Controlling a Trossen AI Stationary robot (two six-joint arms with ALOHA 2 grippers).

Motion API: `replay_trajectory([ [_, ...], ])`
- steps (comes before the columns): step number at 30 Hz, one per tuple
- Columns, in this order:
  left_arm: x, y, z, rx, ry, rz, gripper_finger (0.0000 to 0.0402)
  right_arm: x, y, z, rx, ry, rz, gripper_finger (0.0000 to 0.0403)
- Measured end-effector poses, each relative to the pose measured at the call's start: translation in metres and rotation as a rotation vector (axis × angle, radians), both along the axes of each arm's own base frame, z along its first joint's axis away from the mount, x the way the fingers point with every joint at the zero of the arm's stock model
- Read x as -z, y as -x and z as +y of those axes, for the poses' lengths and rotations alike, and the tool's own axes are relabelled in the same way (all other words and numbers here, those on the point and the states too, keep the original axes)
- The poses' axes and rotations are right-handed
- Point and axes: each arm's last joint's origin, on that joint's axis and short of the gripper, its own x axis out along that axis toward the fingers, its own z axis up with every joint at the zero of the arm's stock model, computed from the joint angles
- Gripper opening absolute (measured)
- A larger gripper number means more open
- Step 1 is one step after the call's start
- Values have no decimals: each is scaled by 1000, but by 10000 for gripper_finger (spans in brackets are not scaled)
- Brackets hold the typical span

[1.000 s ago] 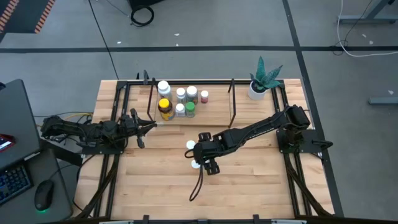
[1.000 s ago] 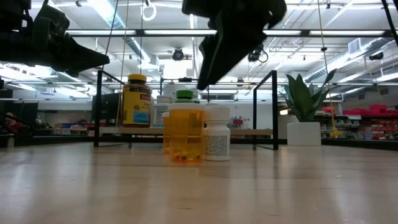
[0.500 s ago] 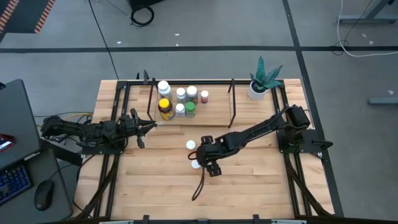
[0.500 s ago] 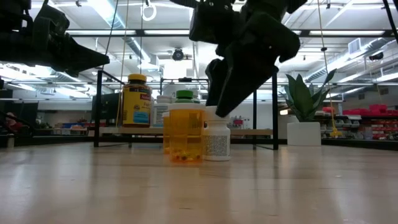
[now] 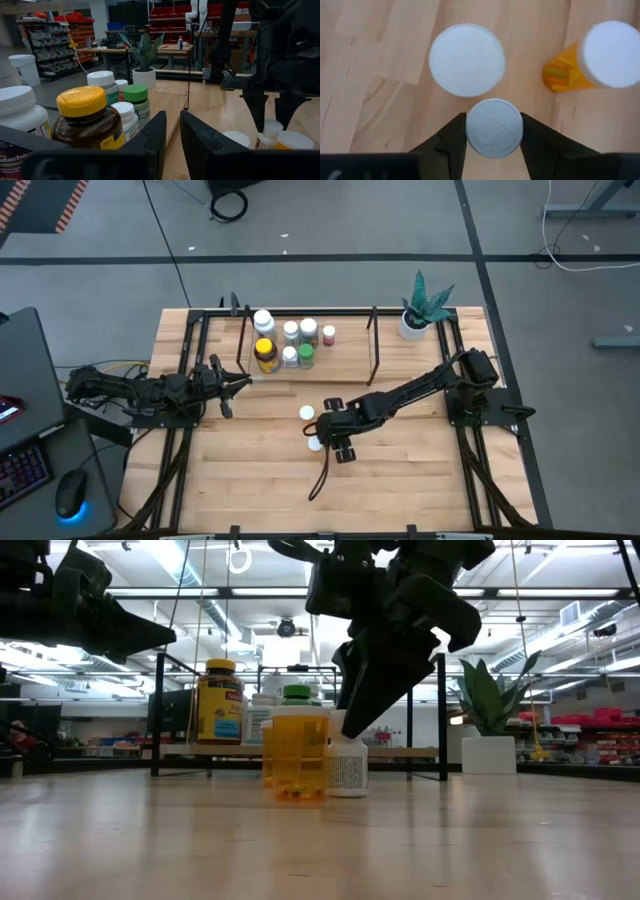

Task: Pick and place medicine bottles onto shelf by color
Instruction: Put the white pill bottle on the shelf

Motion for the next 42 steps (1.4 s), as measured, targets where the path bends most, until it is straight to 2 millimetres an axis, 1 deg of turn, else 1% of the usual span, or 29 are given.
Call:
replay_trajectory([
  [2,0,0,0,0,0,0,64,-3,-1,-3,7,4,13,159],
  [5,0,0,0,0,0,-1,64,-9,-1,-11,27,11,46,161],
  [8,0,0,0,0,0,-1,62,-25,0,-25,56,14,23,175],
  [11,0,0,0,0,0,0,62,-40,2,-45,93,19,-13,179],
  [15,0,0,0,0,0,0,65,-57,5,-75,158,24,-58,173],
  [17,0,0,0,0,0,0,66,-62,6,-92,197,30,-75,172],
  [22,0,0,0,0,0,0,63,-61,7,-132,276,63,-73,177],
  [27,0,0,0,0,0,0,59,-60,7,-158,303,76,-101,178],
  [34,0,0,0,0,0,0,59,-61,10,-181,333,80,-116,179],
  [37,0,0,0,0,0,0,63,-56,11,-188,350,80,-140,179],
  [42,0,0,0,0,0,0,61,-46,15,-195,372,84,-132,180],
])
